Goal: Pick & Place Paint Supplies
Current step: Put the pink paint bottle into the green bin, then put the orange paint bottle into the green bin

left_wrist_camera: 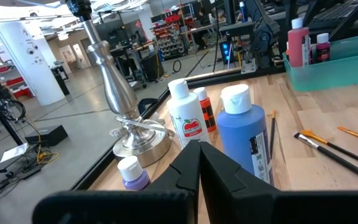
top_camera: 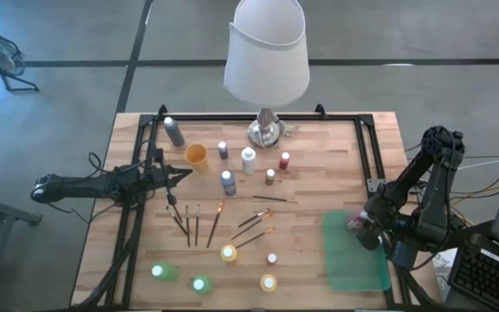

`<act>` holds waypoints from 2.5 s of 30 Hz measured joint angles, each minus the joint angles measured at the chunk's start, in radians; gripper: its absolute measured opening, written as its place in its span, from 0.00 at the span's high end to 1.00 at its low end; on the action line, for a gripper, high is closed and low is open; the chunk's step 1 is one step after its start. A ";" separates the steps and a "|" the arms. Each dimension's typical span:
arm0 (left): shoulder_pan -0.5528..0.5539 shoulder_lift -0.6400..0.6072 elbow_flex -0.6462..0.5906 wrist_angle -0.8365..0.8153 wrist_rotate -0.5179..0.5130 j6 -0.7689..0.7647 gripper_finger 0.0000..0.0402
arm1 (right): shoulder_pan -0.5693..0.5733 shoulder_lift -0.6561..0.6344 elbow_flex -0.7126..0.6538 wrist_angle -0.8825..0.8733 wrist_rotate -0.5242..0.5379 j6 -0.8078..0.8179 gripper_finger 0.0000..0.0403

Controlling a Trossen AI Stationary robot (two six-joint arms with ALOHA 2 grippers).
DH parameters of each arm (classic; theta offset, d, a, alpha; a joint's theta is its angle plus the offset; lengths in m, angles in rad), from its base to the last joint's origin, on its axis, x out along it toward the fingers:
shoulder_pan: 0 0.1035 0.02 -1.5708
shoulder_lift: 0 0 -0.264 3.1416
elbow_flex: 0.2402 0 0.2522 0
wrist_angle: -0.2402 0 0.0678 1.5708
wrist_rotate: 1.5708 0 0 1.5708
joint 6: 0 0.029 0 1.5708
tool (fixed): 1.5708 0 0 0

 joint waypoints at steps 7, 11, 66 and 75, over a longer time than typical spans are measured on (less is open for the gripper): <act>0.000 0.000 0.000 0.000 0.000 0.000 0.97 | 0.000 -0.008 0.001 0.000 0.091 -0.051 0.53; 0.000 0.000 0.000 0.000 0.000 0.000 0.97 | -0.015 -0.017 0.019 -0.001 0.184 -0.109 0.55; 0.000 0.000 0.000 0.000 0.000 0.000 0.97 | -1.154 -0.020 0.239 0.676 -0.163 -1.619 0.64; 0.000 0.000 0.000 0.000 0.000 0.000 0.97 | -1.314 -0.020 0.069 0.915 -0.301 -1.733 0.56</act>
